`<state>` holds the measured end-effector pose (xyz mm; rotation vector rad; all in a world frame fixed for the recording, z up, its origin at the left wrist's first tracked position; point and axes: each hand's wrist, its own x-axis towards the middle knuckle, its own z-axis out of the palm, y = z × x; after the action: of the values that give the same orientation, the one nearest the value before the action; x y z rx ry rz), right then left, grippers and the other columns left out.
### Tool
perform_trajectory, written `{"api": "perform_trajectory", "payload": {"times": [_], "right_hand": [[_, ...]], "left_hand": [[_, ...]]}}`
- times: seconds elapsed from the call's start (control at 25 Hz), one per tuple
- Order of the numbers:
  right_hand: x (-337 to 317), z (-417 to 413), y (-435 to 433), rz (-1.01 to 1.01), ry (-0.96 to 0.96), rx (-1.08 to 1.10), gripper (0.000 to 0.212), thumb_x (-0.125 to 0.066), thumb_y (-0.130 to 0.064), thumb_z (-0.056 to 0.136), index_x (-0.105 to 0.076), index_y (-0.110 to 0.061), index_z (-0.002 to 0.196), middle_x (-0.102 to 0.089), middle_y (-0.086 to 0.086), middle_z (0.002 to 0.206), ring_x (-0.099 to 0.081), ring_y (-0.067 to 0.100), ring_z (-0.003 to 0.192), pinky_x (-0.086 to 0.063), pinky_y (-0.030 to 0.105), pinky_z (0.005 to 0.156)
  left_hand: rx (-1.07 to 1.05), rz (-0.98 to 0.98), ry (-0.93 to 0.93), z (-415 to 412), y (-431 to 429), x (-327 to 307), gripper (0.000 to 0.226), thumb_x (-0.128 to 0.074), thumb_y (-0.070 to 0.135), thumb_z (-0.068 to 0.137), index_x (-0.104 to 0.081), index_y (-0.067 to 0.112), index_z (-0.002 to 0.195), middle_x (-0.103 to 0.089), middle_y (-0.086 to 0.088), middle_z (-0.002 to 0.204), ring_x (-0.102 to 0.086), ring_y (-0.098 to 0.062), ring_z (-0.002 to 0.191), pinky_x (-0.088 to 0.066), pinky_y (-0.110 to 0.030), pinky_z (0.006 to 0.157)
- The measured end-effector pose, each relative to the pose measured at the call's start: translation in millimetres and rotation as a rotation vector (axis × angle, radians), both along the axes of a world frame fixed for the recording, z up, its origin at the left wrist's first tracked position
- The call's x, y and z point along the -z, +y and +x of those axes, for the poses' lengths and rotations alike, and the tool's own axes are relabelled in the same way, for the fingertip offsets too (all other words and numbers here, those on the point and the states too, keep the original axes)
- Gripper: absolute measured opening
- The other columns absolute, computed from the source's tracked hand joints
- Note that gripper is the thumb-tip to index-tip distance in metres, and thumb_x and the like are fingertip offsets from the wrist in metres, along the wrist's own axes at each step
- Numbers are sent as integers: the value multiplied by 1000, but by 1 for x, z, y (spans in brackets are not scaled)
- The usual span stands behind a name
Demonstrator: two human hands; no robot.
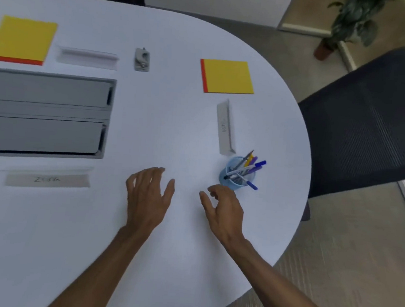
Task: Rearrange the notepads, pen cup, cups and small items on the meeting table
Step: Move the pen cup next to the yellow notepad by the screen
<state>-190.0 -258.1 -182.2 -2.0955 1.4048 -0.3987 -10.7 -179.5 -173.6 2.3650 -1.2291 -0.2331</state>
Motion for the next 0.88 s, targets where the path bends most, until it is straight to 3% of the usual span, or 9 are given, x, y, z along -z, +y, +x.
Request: {"api": "perform_trajectory", "payload": {"times": [0.12, 0.24, 0.36, 0.44, 0.56, 0.64, 0.72, 0.88], "right_hand": [[19, -29, -13, 116, 10, 224, 37, -63, -52, 92, -61, -20, 110, -65, -4, 104, -62, 17, 98, -54, 34, 80], [37, -42, -29, 207, -122, 398, 61, -78, -46, 83, -50, -17, 128, -58, 0, 121, -58, 21, 111, -54, 37, 90], [52, -47, -46, 303, -264, 425, 91, -87, -40, 75, -35, -17, 147, -46, 1, 146, -48, 20, 132, -44, 38, 111], [61, -45, -56, 328, -366, 420, 100, -90, -37, 72, -31, -20, 151, -42, -6, 151, -44, 11, 137, -40, 28, 114], [72, -39, -66, 290, -509, 415, 90, -93, -28, 69, -38, -36, 139, -48, -31, 133, -49, -11, 123, -41, 7, 101], [75, -34, -73, 267, -565, 405, 85, -93, -24, 69, -39, -44, 132, -50, -35, 127, -54, -11, 119, -46, 11, 100], [77, -29, -77, 268, -626, 399, 78, -91, -21, 71, -42, -41, 128, -55, -28, 126, -59, -7, 116, -50, 19, 102], [81, -26, -82, 248, -688, 411, 68, -89, -12, 74, -49, -39, 122, -61, -22, 123, -63, -4, 112, -53, 23, 100]], "left_hand": [[125, 131, 64, -25, -26, 14, 50, -57, 43, 95, -58, 10, 133, -58, -10, 137, -49, -27, 131, -29, -46, 113], [170, 222, 99, -37, -41, 33, 61, -51, 50, 96, -46, 13, 144, -42, -10, 153, -35, -26, 143, -20, -45, 119], [228, 344, 62, -43, -51, 57, 74, -40, 60, 96, -24, 19, 155, -14, -8, 166, -10, -26, 153, -9, -45, 124], [276, 427, -17, -44, -55, 74, 79, -26, 66, 95, -5, 24, 158, 8, -7, 167, 7, -26, 153, 0, -51, 123], [252, 457, -92, -49, -57, 99, 80, -6, 70, 92, 9, 26, 158, 19, -8, 164, 15, -29, 152, 0, -60, 120], [195, 434, -159, -55, -56, 112, 81, -2, 70, 93, 9, 23, 158, 16, -10, 165, 14, -30, 152, -1, -62, 119], [165, 396, -209, -60, -56, 122, 81, -5, 70, 94, 6, 22, 158, 11, -11, 166, 9, -31, 153, -3, -63, 118], [153, 311, -265, -58, -56, 137, 81, -15, 70, 95, 0, 21, 159, 4, -11, 167, 3, -31, 153, -8, -63, 118]]}}
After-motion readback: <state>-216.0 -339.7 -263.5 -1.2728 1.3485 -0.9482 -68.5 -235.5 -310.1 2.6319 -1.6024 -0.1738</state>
